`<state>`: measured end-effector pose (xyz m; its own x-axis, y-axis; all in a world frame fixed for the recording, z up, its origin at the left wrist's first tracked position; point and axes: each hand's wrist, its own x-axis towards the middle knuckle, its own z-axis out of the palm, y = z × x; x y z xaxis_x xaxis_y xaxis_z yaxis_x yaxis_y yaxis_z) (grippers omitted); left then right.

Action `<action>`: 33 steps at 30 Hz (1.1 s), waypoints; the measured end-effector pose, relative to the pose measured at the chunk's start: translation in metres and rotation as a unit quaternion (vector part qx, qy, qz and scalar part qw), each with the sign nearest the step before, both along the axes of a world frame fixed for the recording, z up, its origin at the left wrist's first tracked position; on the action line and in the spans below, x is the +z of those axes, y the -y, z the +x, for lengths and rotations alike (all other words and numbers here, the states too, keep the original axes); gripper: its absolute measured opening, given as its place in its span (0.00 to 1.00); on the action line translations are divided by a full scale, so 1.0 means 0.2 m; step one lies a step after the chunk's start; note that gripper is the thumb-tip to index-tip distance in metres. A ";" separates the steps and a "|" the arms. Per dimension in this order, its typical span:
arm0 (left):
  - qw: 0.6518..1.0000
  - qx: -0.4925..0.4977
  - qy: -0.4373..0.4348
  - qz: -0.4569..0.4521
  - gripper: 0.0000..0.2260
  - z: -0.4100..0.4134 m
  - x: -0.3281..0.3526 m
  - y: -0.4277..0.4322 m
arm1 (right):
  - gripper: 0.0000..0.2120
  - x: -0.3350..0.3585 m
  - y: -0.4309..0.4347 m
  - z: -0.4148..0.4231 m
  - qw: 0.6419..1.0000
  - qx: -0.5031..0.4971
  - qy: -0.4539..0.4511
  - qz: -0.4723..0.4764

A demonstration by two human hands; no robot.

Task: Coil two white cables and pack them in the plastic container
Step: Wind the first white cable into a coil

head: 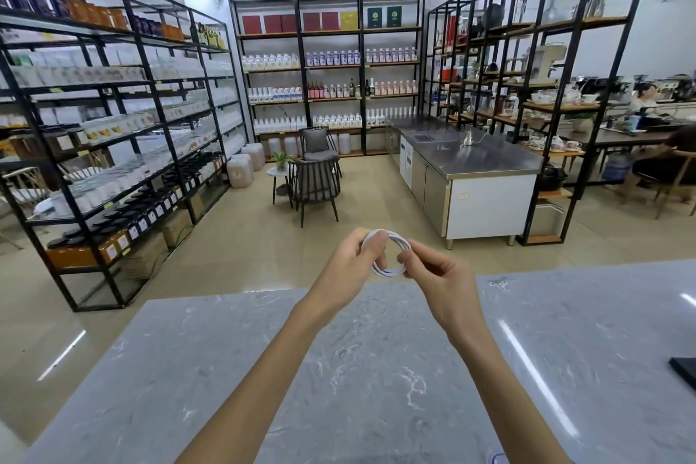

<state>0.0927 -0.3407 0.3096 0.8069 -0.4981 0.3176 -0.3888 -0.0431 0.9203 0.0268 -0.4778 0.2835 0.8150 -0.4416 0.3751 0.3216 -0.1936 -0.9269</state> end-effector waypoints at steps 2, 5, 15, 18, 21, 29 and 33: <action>1.000 0.005 -0.010 0.001 0.13 0.00 -0.02 -0.01 | 0.12 0.00 0.01 0.01 0.998 -0.003 -0.007 -0.059; 0.996 -0.033 -0.077 -0.016 0.14 0.00 -0.03 -0.03 | 0.12 0.01 0.00 0.03 0.986 -0.042 -0.020 -0.159; 0.995 0.036 -0.092 0.002 0.08 0.01 -0.07 -0.13 | 0.11 0.10 -0.06 0.06 0.901 -0.023 -0.086 -0.424; 0.994 0.071 -0.079 0.016 0.06 0.01 -0.07 -0.14 | 0.13 0.12 -0.10 0.06 0.874 -0.042 -0.075 -0.478; 0.993 0.016 -0.116 0.008 0.04 0.01 -0.06 -0.17 | 0.12 0.13 -0.13 0.05 0.868 -0.068 -0.064 -0.487; 0.986 -0.037 -0.152 0.052 0.11 0.04 0.01 -0.26 | 0.11 0.12 -0.17 0.06 0.857 -0.065 -0.044 -0.509; 0.987 0.019 -0.143 0.074 0.09 0.04 0.00 -0.25 | 0.12 0.12 -0.16 0.07 0.860 -0.046 -0.045 -0.506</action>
<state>0.1013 -0.2905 0.3093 0.8724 -0.4888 0.0008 -0.1097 -0.1943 0.9748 0.0408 -0.4460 0.3081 0.8399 0.0089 0.5427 0.1970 -0.9367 -0.2896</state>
